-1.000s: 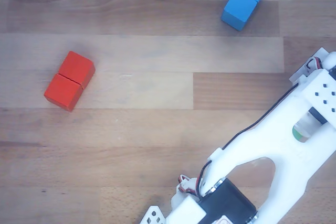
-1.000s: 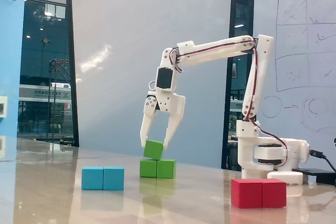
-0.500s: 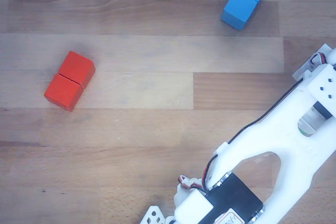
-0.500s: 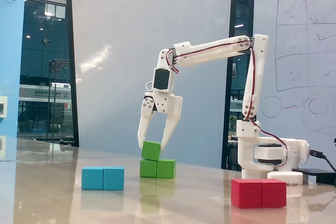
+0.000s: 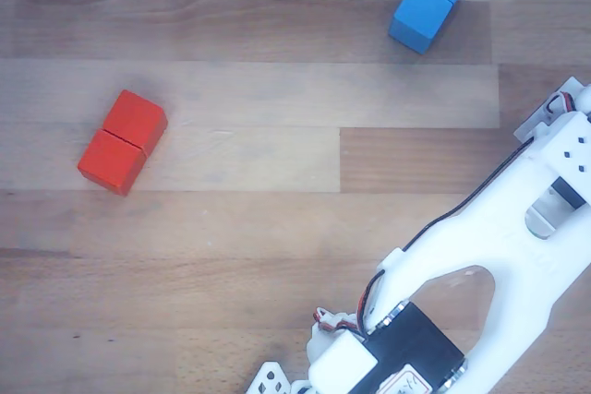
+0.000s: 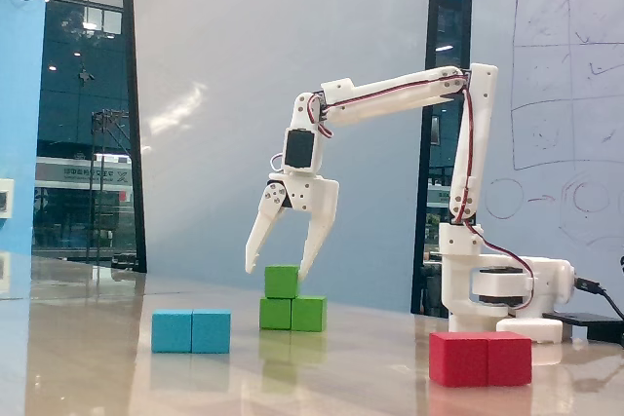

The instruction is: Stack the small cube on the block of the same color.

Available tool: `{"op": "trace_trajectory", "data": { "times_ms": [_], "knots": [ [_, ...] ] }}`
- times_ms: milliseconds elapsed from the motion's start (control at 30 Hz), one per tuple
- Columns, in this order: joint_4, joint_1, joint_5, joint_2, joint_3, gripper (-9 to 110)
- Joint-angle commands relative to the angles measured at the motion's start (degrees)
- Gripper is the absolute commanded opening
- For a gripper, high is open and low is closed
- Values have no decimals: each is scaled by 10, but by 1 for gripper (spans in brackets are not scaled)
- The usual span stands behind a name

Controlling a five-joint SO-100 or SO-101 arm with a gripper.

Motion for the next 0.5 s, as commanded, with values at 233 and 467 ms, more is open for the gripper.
{"op": "trace_trajectory", "data": {
  "times_ms": [233, 467],
  "knots": [
    [4, -1, -5, 8, -32, 27],
    [4, -37, 2, 16, -33, 27]
  ]
}}
